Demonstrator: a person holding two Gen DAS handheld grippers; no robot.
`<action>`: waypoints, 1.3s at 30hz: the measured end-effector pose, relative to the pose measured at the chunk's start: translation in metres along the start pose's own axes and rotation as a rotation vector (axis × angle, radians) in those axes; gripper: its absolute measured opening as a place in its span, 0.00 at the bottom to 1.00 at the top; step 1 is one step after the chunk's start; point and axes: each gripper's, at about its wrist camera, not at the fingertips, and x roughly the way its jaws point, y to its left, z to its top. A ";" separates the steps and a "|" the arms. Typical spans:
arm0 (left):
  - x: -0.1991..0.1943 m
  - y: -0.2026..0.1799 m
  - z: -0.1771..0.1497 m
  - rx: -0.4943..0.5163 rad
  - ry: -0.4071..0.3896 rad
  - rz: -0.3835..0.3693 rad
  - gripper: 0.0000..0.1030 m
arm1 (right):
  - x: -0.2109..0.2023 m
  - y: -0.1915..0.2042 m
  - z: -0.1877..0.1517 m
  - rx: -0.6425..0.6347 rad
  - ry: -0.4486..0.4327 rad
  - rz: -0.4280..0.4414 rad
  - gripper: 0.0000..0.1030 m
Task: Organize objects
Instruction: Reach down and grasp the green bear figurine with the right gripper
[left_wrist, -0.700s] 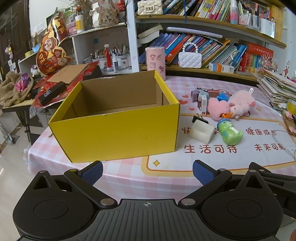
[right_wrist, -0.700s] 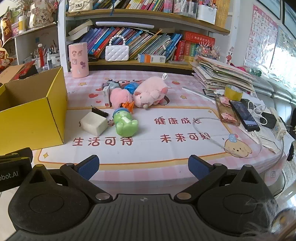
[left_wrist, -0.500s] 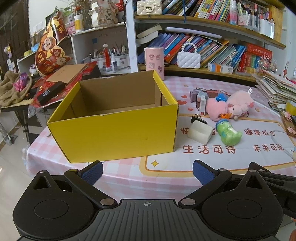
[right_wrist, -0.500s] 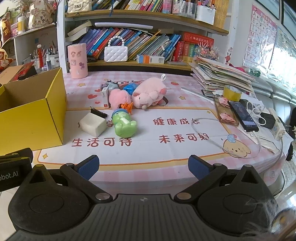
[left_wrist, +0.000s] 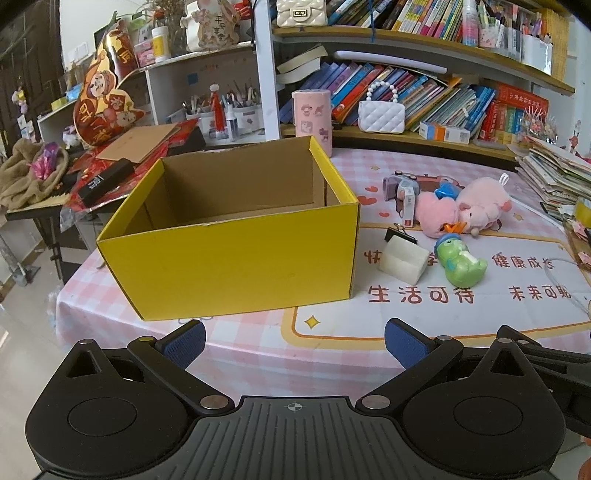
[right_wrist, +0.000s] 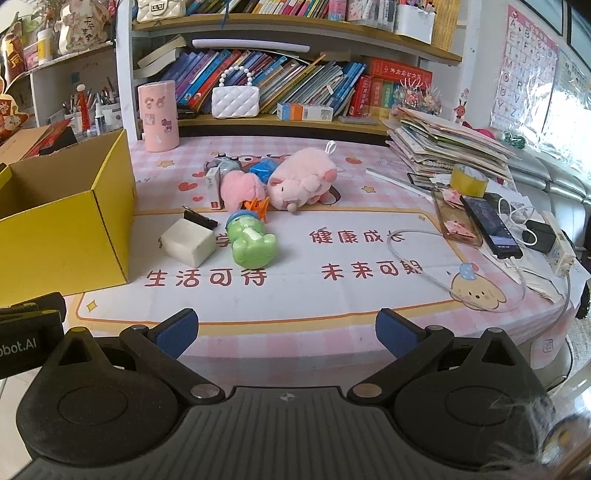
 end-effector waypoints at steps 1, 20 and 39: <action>0.000 0.001 0.000 0.001 0.000 -0.001 1.00 | 0.001 -0.001 0.000 0.000 0.001 0.001 1.00; 0.016 -0.027 0.010 -0.023 0.038 0.005 1.00 | 0.029 -0.025 0.017 -0.009 0.027 0.062 0.98; 0.041 -0.066 0.022 -0.106 0.069 0.047 1.00 | 0.082 -0.062 0.043 -0.063 0.064 0.255 0.69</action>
